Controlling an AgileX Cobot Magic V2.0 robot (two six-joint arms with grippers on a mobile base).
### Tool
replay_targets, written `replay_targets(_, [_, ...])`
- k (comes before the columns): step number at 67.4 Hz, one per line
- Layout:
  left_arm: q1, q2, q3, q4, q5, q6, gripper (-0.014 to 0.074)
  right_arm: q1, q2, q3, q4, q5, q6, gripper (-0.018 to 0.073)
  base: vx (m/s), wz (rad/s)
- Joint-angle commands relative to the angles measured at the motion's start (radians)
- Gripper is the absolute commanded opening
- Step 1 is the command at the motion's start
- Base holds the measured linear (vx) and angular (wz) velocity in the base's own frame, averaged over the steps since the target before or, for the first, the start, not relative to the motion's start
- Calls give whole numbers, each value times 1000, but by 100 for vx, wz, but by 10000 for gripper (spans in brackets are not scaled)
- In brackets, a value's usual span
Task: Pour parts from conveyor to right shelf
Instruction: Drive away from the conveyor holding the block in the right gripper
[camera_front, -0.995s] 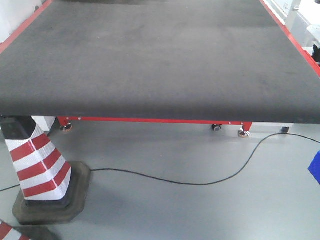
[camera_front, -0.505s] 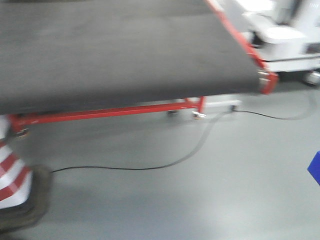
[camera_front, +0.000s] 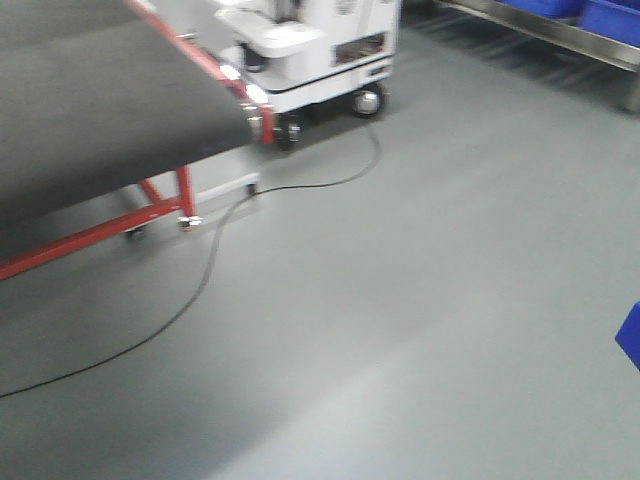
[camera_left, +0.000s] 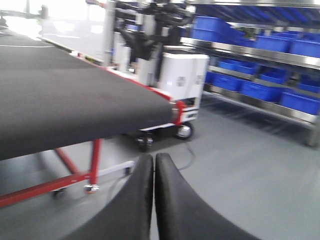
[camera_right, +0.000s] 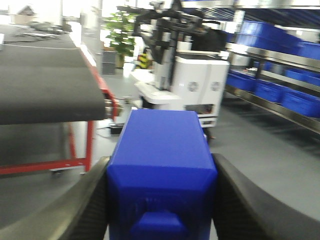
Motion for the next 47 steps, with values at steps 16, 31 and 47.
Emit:
replay_targets(16, [-3, -7, 21, -9, -75, -4, -6, -6, 1, -28, -1, -80, -5, -1, -20, -78])
replay_targets(31, [-3, -7, 21, -9, -75, -4, -6, -6, 1, -28, -1, -81, -5, -1, -19, -75])
replay_targets(47, [-3, -7, 21, -9, -75, -4, -6, -6, 1, -28, -1, -81, -5, -1, -15, -80])
